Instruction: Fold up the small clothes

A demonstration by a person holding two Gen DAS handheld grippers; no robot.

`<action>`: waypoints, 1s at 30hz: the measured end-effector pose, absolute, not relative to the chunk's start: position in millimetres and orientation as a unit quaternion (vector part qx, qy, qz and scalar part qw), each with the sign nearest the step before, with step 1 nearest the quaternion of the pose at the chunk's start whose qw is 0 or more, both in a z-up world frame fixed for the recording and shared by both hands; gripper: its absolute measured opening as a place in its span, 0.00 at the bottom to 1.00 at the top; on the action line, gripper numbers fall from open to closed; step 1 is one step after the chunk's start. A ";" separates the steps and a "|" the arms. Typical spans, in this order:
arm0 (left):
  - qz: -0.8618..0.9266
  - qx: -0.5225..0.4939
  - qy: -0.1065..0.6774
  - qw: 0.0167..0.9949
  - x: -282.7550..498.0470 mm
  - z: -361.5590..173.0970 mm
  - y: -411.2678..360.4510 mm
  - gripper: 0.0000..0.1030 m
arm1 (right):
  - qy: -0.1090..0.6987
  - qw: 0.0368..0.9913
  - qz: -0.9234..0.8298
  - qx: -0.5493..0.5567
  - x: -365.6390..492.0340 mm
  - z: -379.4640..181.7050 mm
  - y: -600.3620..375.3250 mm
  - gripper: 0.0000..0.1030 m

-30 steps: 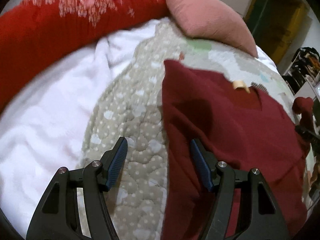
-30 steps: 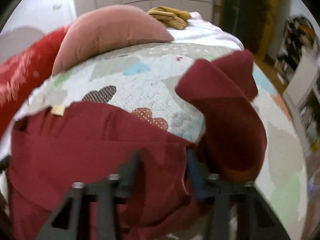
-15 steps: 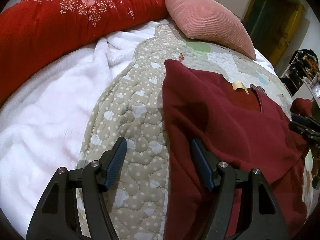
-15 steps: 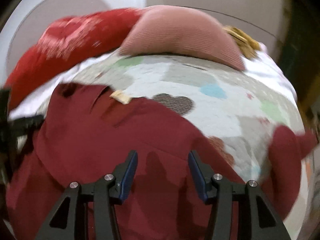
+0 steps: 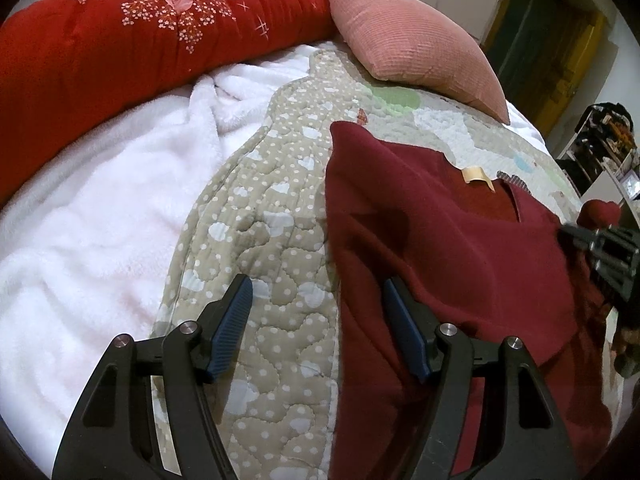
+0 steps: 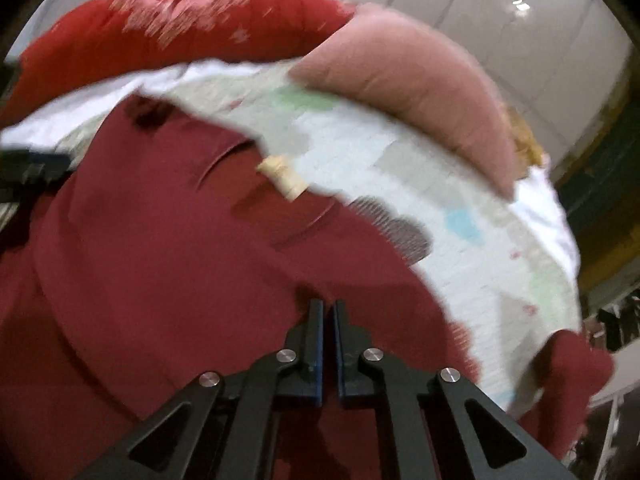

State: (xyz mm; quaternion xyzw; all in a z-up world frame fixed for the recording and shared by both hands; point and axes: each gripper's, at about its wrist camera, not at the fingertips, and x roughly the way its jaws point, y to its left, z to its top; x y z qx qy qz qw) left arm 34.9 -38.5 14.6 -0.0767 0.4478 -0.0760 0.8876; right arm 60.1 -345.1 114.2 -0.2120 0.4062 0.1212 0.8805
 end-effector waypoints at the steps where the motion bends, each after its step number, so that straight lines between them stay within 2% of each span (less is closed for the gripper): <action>1: -0.076 -0.077 0.447 0.888 34.8 14.7 -38.4 0.66 | 0.401 0.888 0.109 -0.198 64.3 118.9 -349.7 0.03; 4: -0.072 -0.070 0.445 0.890 34.1 15.0 -41.2 0.66 | 0.407 0.898 0.061 -0.156 81.9 116.1 -361.6 0.03; 7: -0.072 -0.066 0.444 0.891 34.0 15.2 -41.9 0.66 | 0.446 0.887 0.060 -0.107 91.9 94.9 -364.2 0.04; 12: -0.070 -0.068 0.434 0.896 30.5 21.0 -41.0 0.66 | 0.437 0.897 0.062 -0.022 66.3 119.6 -392.0 0.06; 16: -0.082 -0.046 0.410 0.907 23.5 30.1 -49.6 0.66 | 0.415 0.909 -0.017 0.033 31.0 133.8 -446.4 0.28; 19: -0.092 -0.029 0.418 0.903 24.8 25.9 -57.8 0.66 | 0.430 0.894 -0.099 0.071 10.0 119.6 -500.7 0.29; 23: -0.096 -0.048 0.440 0.891 31.1 17.2 -53.5 0.66 | 0.426 0.886 -0.120 0.140 -20.9 111.9 -543.0 0.31; 26: -0.099 -0.064 0.443 0.889 32.3 15.7 -49.0 0.66 | 0.415 0.884 -0.155 0.146 -42.8 119.4 -554.0 0.36; 30: -0.096 -0.055 0.441 0.891 30.9 15.3 -52.1 0.66 | 0.409 0.881 -0.192 0.141 -59.7 132.6 -560.3 0.36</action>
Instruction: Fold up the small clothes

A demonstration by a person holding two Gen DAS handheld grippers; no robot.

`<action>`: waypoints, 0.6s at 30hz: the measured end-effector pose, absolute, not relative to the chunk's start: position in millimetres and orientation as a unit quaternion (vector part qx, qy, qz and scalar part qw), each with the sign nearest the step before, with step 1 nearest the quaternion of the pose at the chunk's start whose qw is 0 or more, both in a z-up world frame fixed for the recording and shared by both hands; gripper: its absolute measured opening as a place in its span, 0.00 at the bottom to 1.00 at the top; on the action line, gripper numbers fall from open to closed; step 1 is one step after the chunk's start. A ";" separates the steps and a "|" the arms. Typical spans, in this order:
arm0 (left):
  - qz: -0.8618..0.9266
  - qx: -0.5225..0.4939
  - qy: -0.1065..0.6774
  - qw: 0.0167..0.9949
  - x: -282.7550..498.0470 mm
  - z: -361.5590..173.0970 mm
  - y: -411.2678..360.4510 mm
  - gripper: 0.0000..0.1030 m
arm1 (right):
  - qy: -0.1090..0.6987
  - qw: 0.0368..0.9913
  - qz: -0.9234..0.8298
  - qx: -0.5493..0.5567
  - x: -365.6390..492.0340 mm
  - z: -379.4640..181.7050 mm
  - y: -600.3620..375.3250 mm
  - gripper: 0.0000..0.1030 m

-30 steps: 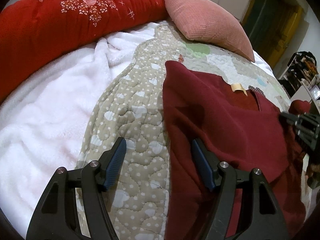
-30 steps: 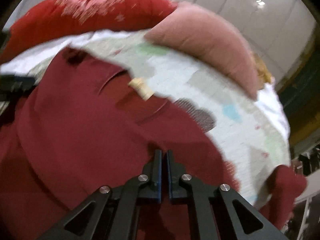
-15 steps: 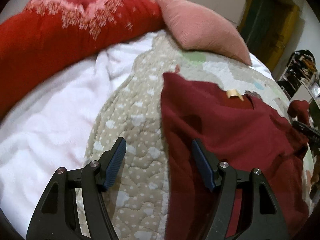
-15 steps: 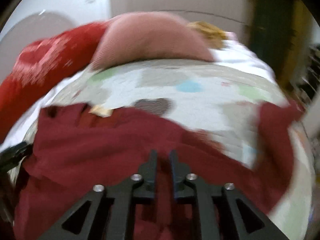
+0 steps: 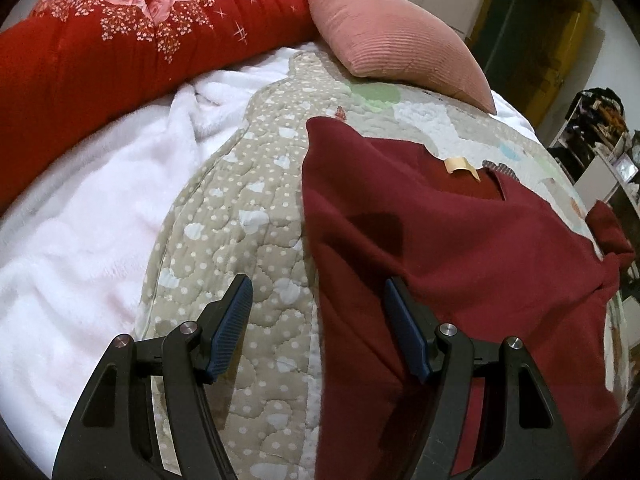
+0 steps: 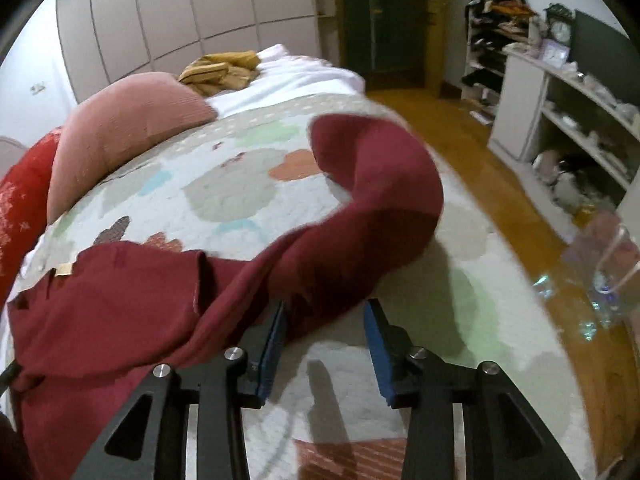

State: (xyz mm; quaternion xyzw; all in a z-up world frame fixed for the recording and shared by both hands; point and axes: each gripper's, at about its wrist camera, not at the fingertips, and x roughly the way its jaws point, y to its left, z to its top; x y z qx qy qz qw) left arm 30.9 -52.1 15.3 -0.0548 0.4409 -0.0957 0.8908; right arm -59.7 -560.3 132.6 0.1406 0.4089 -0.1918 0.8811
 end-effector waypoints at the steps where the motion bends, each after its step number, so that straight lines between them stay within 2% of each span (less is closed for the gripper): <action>1: -0.096 -0.056 0.441 0.890 30.4 15.3 -51.9 0.66 | 0.400 0.885 -0.191 0.144 -61.6 137.5 -562.5 0.36; 4: -0.096 -0.056 0.441 0.890 30.2 15.4 -52.6 0.66 | 0.367 0.895 -0.199 0.158 -72.4 153.3 -570.5 0.38; 8: -0.096 -0.055 0.441 0.891 30.2 14.9 -52.8 0.66 | 0.329 0.899 -0.223 0.186 -75.2 168.7 -584.3 0.49; 14: -0.095 -0.054 0.441 0.891 30.2 14.5 -53.5 0.67 | 0.351 0.895 -0.171 0.215 -43.8 162.8 -588.8 0.49; 18: -0.096 -0.055 0.441 0.891 30.0 14.8 -53.1 0.67 | 0.363 0.903 -0.160 0.162 -20.3 159.6 -569.8 0.49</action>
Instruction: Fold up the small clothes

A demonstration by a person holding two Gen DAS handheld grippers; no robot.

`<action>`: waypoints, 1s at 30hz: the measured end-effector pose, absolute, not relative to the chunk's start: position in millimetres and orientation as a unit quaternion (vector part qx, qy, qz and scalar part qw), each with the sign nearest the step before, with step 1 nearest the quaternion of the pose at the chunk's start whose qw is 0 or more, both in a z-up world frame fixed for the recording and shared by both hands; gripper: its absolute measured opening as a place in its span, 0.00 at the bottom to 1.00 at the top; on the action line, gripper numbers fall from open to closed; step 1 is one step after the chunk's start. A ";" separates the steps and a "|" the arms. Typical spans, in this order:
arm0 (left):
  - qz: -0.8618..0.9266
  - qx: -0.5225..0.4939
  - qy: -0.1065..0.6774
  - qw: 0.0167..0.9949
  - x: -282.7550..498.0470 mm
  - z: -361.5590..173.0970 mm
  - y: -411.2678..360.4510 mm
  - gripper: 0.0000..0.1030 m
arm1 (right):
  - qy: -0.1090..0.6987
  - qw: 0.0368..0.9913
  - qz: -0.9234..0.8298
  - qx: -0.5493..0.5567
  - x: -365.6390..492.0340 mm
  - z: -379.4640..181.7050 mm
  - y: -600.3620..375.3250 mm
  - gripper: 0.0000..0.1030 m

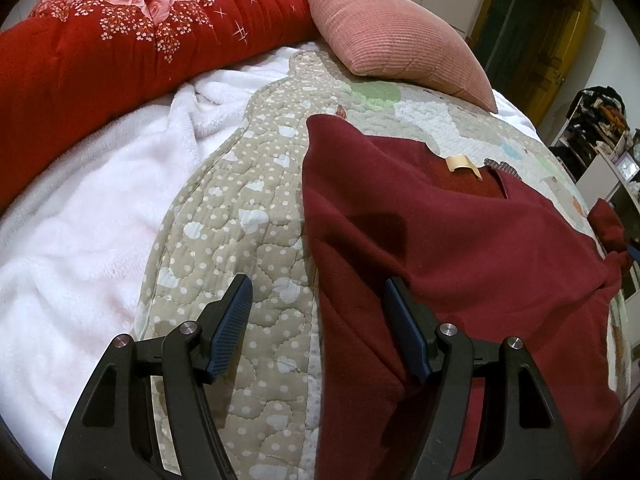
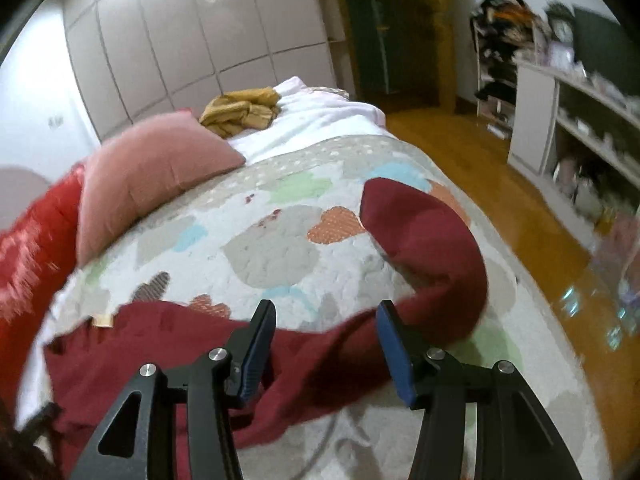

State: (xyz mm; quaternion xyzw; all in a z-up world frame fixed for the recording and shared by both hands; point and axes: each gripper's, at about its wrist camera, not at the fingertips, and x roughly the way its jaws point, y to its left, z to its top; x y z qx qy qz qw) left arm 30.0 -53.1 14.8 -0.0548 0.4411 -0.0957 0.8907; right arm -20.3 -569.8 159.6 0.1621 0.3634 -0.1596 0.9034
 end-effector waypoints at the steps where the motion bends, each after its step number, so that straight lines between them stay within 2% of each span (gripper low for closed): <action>1: -0.096 -0.056 0.441 0.890 30.2 14.4 -53.1 0.67 | 0.371 0.900 -0.169 0.154 -12.7 156.3 -574.5 0.49; 4: -0.096 -0.057 0.442 0.890 31.0 13.6 -52.6 0.67 | 0.387 0.883 -0.221 0.148 -13.1 144.9 -600.6 0.49; 11: -0.093 -0.052 0.441 0.891 30.9 13.2 -53.5 0.67 | 0.395 0.831 -0.315 0.233 -93.0 115.4 -664.7 0.48; 19: -0.093 -0.052 0.441 0.891 30.5 13.2 -53.9 0.67 | 0.326 0.844 -0.322 0.279 -135.9 153.1 -684.3 0.49; 25: -0.093 -0.052 0.441 0.891 30.4 13.2 -53.9 0.67 | 0.292 0.818 -0.280 0.410 -154.3 142.9 -707.8 0.50; 30: -0.093 -0.052 0.441 0.891 30.4 12.9 -54.0 0.68 | 0.294 0.806 -0.254 0.447 -147.5 131.3 -706.1 0.51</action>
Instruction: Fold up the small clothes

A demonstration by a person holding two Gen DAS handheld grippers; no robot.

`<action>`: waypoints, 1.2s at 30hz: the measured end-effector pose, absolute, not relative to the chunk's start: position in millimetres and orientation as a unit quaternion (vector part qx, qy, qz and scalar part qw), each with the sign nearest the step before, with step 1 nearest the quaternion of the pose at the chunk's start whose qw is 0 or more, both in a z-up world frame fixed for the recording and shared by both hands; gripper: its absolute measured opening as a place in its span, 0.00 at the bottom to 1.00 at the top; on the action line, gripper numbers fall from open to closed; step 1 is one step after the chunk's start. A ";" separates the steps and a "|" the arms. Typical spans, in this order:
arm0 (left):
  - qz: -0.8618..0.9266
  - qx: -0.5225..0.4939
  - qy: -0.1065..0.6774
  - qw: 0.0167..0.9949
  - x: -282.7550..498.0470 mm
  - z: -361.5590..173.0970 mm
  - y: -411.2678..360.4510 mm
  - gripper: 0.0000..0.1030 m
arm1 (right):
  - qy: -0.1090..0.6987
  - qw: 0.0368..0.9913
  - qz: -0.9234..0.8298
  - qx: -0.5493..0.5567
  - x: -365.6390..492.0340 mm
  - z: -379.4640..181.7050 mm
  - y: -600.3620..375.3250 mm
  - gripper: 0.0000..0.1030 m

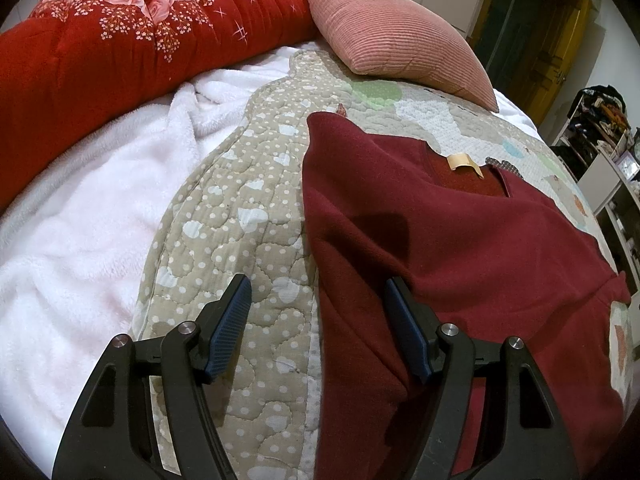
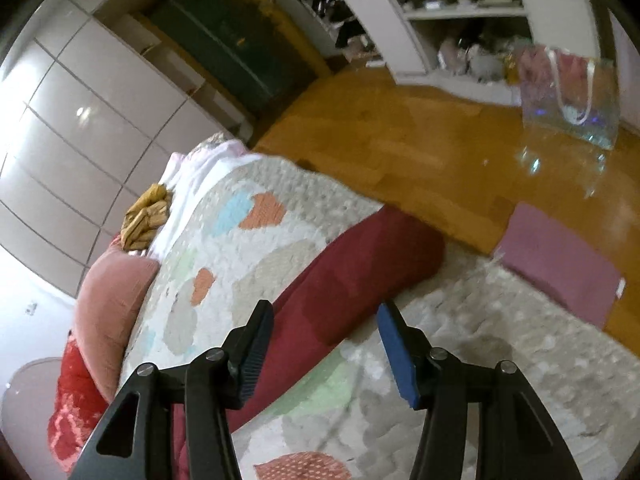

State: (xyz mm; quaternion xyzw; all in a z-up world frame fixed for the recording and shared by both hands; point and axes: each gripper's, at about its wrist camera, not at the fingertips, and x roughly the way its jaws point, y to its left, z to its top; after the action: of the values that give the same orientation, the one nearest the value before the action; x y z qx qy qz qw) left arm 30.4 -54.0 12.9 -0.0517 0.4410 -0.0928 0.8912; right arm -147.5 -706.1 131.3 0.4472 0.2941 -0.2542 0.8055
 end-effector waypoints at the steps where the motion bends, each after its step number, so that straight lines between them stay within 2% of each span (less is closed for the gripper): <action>1: -0.093 -0.052 0.441 0.891 30.3 13.2 -54.0 0.68 | 0.298 0.804 -0.249 0.451 -141.6 129.9 -704.9 0.51; 7: -0.091 -0.048 0.441 0.892 29.7 12.1 -55.5 0.69 | 0.340 0.818 -0.232 0.400 -99.5 133.9 -681.4 0.51; 14: -0.091 -0.048 0.441 0.892 29.7 12.4 -55.8 0.69 | 0.392 0.817 -0.218 0.363 -62.9 114.0 -646.5 0.51; 28: -0.087 -0.042 0.438 0.894 29.2 14.7 -55.2 0.69 | 0.429 0.816 -0.221 0.319 -59.2 117.9 -618.0 0.53; 36: -0.095 -0.009 0.407 0.908 2.1 42.9 -62.7 0.69 | 0.454 0.817 -0.208 0.289 -42.4 114.0 -611.4 0.56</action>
State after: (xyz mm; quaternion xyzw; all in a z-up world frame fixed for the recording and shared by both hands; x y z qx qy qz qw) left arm 2.1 -62.7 42.9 -0.0090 0.4073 -0.0953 0.9083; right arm -42.4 -611.4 114.0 0.2887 0.4538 -0.2078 0.8170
